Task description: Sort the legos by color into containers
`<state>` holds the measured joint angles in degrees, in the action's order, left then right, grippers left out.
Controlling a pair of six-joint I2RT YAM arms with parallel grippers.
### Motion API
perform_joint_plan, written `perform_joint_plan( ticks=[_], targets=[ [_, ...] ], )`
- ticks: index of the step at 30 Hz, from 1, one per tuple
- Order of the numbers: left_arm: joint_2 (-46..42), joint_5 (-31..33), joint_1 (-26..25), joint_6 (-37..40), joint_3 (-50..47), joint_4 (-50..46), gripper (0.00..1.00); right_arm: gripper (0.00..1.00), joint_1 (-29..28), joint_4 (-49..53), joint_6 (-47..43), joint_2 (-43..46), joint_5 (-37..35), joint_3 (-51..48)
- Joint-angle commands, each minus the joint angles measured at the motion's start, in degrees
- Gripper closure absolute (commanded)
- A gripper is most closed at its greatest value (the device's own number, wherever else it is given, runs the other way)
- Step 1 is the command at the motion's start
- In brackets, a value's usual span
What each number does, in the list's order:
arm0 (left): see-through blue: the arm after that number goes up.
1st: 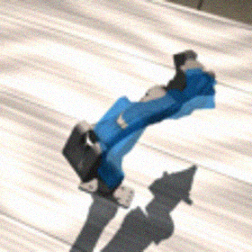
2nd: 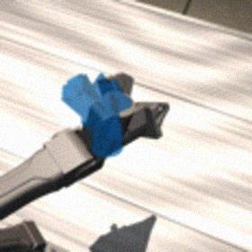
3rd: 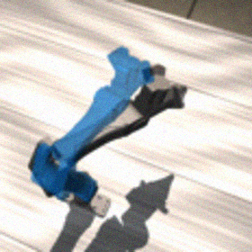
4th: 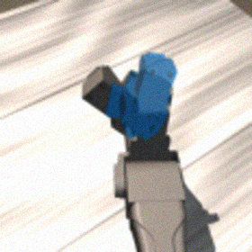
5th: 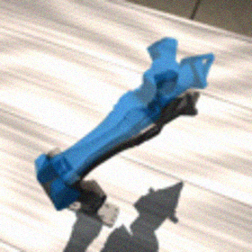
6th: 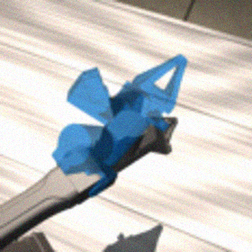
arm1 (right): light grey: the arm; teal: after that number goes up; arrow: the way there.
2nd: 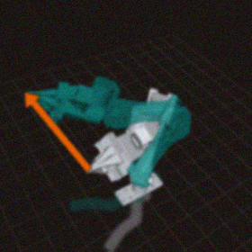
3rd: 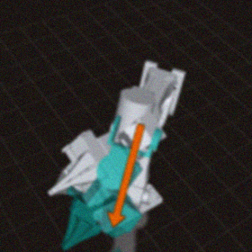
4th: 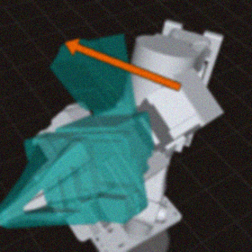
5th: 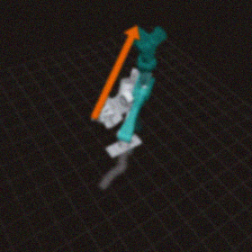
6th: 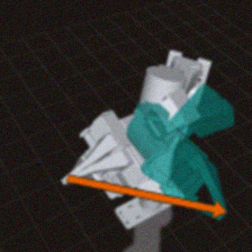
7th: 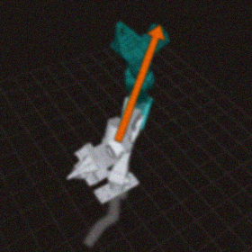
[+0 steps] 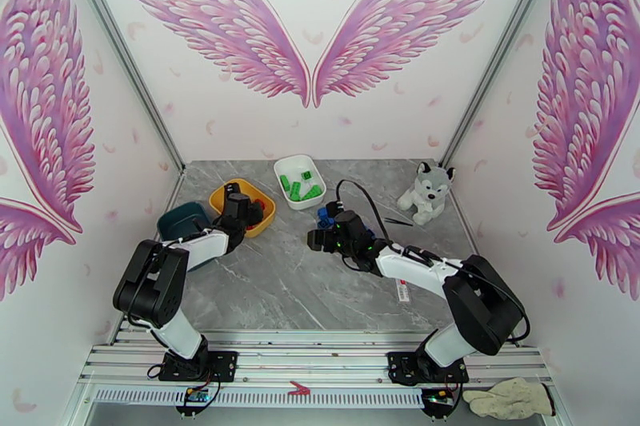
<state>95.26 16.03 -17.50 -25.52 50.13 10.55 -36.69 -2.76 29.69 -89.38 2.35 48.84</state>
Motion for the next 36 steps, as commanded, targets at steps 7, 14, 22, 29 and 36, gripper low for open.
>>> perform_joint_plan(
  ticks=[7,14,22,29,36],
  targets=[
    [-7.1,-0.5,-9.2,4.2,-1.1,-0.6,0.12,0.16,4.0,2.9,-1.2,-0.3,-6.5,0.2],
    [-5.6,-2.5,-15.6,6.9,-1.2,0.2,0.11,0.21,6.1,2.8,-0.6,-0.3,-7.1,-1.4],
    [1.4,-10.7,-18.8,10.2,1.5,2.3,0.12,0.24,8.5,3.3,0.5,3.3,-6.0,-5.9],
    [10.1,-17.6,-20.1,12.4,7.4,2.2,0.12,0.21,8.9,5.9,1.4,11.8,-5.9,-11.5],
    [18.2,-17.9,-20.9,14.0,13.8,0.0,0.15,0.19,8.9,9.8,2.5,22.7,-5.4,-15.8]
  ],
)
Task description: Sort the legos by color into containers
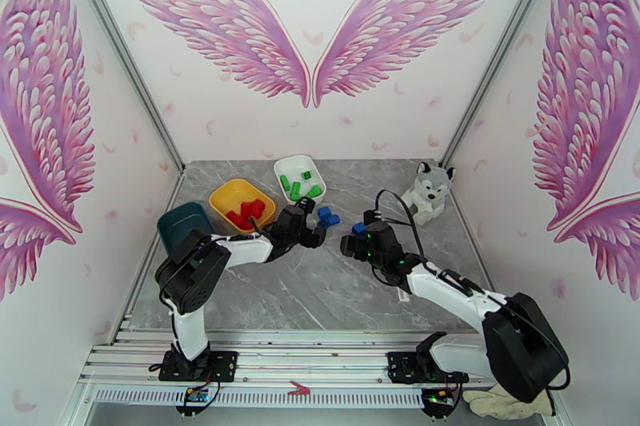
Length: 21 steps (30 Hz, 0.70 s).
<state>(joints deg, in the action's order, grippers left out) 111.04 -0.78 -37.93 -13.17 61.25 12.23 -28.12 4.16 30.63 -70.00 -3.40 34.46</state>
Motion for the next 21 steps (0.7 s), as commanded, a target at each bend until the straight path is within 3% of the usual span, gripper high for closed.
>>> perform_joint_plan(
  ticks=[1,9,21],
  targets=[
    [3.3,-0.8,-0.5,1.7,3.4,-1.9,0.15,0.19,0.3,3.4,1.6,4.7,0.4,-1.8],
    [9.4,4.4,-2.2,4.6,10.3,-7.1,0.22,0.19,0.3,5.8,1.5,10.3,1.0,-2.3],
    [16.8,11.0,-3.5,6.5,21.5,-13.7,0.38,0.19,0.3,5.4,0.7,10.3,1.6,-2.5]
  ],
)
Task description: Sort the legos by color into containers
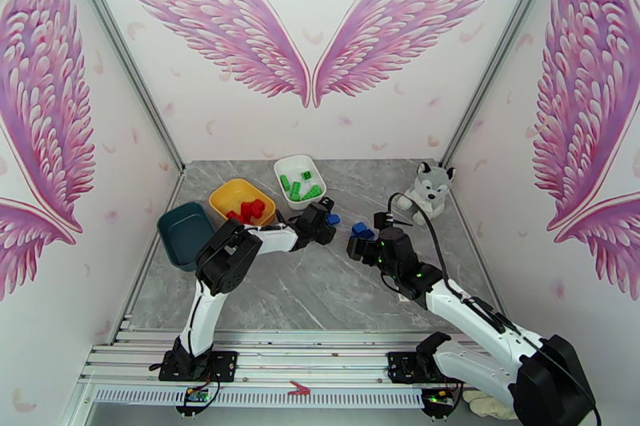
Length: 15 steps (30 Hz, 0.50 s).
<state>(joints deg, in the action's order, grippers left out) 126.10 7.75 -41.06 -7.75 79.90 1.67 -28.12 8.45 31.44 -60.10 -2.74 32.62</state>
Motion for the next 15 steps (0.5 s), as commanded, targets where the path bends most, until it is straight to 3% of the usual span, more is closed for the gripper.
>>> perform_joint_plan(
  ticks=[1,15],
  targets=[
    [2.1,2.8,-0.4,1.2,3.4,-3.6,0.39,0.19,0.3,1.0,-0.2,0.3,0.9,-0.7],
    [-0.3,2.6,-2.1,1.6,2.5,-5.0,0.71,0.21,0.3,-2.1,-0.3,-2.2,1.7,-0.4]
  ],
)
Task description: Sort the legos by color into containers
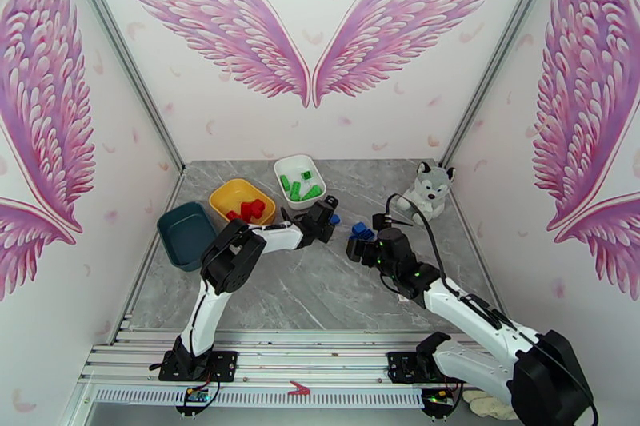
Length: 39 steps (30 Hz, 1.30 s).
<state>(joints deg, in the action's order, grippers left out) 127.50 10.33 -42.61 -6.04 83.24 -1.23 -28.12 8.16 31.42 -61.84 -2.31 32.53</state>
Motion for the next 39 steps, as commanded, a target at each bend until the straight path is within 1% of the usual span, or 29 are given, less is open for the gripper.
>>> perform_joint_plan(
  ticks=[1,7,12,14,17,20,22,28,33,36,39],
  targets=[
    [-3.0,-0.1,-0.6,-0.5,-2.0,-1.6,0.71,0.21,0.3,-2.3,-0.2,-0.8,1.5,-0.1],
    [-12.2,0.0,-0.6,-2.5,-10.4,1.1,0.73,0.26,-0.4,-8.0,0.9,-5.4,5.5,0.7],
    [-20.1,2.3,-0.1,-4.1,-17.6,2.3,0.74,0.28,-4.4,-11.9,1.0,-13.2,7.1,5.1],
    [-23.7,4.5,0.5,-5.0,-20.7,2.8,0.74,0.28,-6.2,-13.1,0.9,-16.5,7.7,7.6],
    [-28.6,9.7,1.8,-6.9,-25.2,3.2,0.74,0.29,-8.4,-14.4,0.8,-20.4,8.5,10.9],
    [-34.0,14.9,4.5,-9.8,-30.0,3.8,0.76,0.29,-10.0,-14.9,0.4,-23.8,9.4,13.8],
    [-37.9,17.7,7.5,-13.2,-33.6,3.5,0.76,0.30,-10.5,-15.1,0.3,-25.4,10.3,15.2],
    [-49.2,19.0,19.4,-23.7,-44.2,4.7,0.79,0.30,-10.8,-15.1,-0.5,-26.3,10.8,16.0],
    [-55.2,21.3,27.5,-28.7,-50.2,6.2,0.78,0.30,-10.8,-14.8,-1.3,-26.0,10.7,16.0],
    [-56.7,20.9,32.4,-30.6,-51.7,5.8,0.78,0.30,-10.8,-14.5,-1.6,-25.7,10.9,16.0],
    [-58.1,18.3,37.3,-32.7,-53.2,5.8,0.78,0.30,-10.8,-14.0,-2.2,-25.1,10.4,15.7]
  ],
)
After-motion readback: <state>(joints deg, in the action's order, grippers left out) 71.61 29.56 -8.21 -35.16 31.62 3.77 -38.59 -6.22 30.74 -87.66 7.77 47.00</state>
